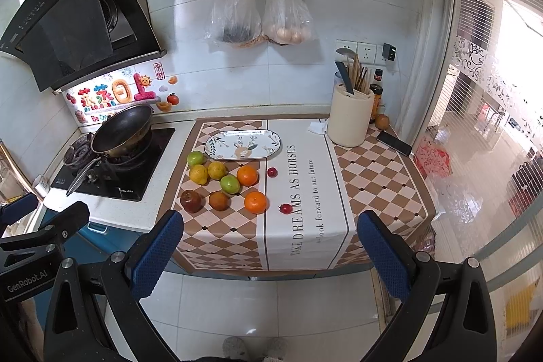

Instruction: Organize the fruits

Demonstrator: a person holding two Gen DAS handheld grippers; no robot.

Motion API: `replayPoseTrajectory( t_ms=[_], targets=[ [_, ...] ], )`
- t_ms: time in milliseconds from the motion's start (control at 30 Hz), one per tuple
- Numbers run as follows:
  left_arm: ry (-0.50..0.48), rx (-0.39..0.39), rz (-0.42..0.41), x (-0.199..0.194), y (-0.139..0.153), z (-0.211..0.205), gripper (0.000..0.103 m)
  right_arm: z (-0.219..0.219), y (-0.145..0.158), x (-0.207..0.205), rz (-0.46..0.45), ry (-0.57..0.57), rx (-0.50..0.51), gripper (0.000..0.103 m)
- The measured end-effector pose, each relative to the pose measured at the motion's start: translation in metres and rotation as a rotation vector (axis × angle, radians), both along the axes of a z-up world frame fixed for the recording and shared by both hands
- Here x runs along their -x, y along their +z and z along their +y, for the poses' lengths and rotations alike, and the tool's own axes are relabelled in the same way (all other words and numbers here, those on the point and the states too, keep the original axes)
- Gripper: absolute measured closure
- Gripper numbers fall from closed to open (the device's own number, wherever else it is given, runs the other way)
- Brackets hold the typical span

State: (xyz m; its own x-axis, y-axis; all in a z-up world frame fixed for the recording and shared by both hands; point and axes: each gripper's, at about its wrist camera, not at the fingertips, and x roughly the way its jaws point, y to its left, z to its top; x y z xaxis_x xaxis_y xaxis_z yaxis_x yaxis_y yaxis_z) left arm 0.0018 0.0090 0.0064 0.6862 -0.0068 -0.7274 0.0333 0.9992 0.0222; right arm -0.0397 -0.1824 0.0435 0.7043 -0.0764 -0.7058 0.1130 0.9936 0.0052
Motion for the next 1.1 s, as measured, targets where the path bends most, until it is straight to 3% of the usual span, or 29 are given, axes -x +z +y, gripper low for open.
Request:
replayPoseTrajectory(
  t_ms=[1100],
  targets=[
    [0.003, 0.003, -0.004, 0.001, 0.003, -0.001, 0.0, 0.008, 0.014, -0.001, -0.003, 0.009, -0.003, 0.0]
  ],
)
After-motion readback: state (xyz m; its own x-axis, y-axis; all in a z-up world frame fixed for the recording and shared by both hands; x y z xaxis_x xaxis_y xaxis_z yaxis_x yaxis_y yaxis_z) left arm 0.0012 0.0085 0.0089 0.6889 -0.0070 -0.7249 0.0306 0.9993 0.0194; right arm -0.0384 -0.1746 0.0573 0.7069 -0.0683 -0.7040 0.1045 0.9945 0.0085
